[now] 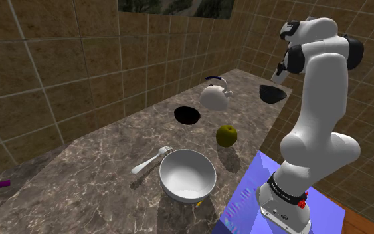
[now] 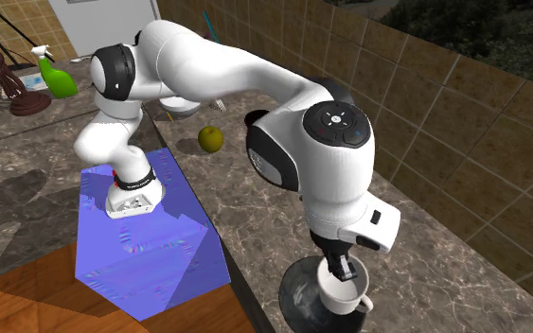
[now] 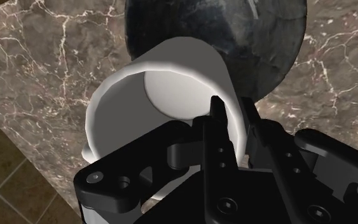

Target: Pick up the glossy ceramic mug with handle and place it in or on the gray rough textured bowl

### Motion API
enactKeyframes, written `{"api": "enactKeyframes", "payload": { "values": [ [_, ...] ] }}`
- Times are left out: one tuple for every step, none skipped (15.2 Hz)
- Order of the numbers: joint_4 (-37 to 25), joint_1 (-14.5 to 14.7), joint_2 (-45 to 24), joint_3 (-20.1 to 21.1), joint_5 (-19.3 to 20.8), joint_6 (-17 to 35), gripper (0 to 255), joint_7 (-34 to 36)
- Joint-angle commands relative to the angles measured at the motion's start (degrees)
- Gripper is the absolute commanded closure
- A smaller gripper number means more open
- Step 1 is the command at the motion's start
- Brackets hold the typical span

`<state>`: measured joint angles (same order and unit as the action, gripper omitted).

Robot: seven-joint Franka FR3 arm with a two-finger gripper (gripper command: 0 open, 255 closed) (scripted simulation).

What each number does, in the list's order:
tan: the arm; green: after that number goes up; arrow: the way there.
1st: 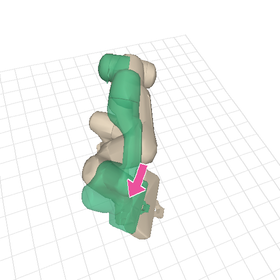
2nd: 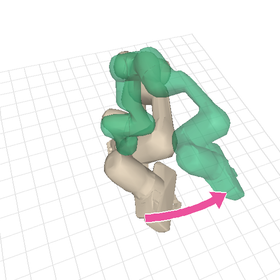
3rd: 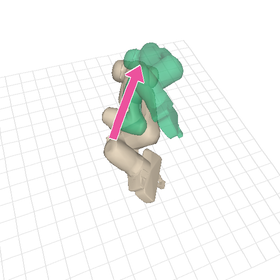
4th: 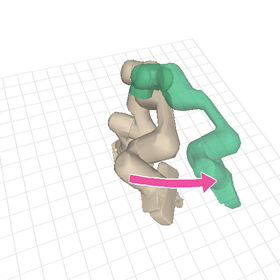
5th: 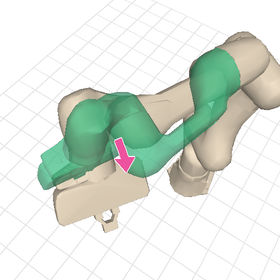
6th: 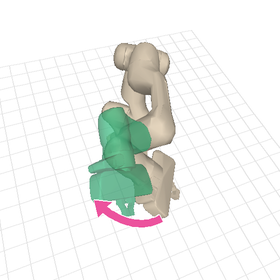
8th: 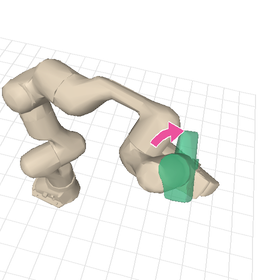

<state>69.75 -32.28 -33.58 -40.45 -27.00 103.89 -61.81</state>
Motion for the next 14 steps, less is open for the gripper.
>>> {"api": "enactKeyframes", "payload": {
  "values": [
    [1.7, 0.4, 0.1, 0.0, -0.1, 1.5, 255, -0.3],
    [2.5, 0.6, 0.1, 0.0, -0.1, 2.3, 255, -0.5],
    [3.3, 0.8, 0.1, 0.1, -0.2, 3.0, 255, -0.6],
    [4.0, 1.0, 0.1, 0.1, -0.3, 3.8, 255, -0.8],
    [4.8, 1.1, 0.0, 0.2, -0.4, 4.5, 255, -1.0],
    [5.5, 1.3, 0.0, 0.2, -0.5, 5.2, 255, -1.1],
    [6.2, 1.4, -0.1, 0.3, -0.6, 5.9, 255, -1.3],
    [6.8, 1.5, -0.2, 0.4, -0.7, 6.6, 255, -1.5],
    [7.9, 1.7, -0.4, 0.5, -0.9, 7.8, 255, -1.8],
    [7.9, 1.7, -0.4, 0.5, -0.9, 7.8, 255, -1.8],
    [7.9, 1.7, -0.4, 0.5, -0.9, 7.8, 255, -1.8],
    [7.9, 1.7, -0.4, 0.5, -0.9, 7.8, 255, -1.8],
    [7.9, 1.7, -0.4, 0.5, -0.9, 7.8, 255, -1.8],
    [7.9, 1.7, -0.4, 0.5, -0.9, 7.8, 255, -1.8]
  ]
}}
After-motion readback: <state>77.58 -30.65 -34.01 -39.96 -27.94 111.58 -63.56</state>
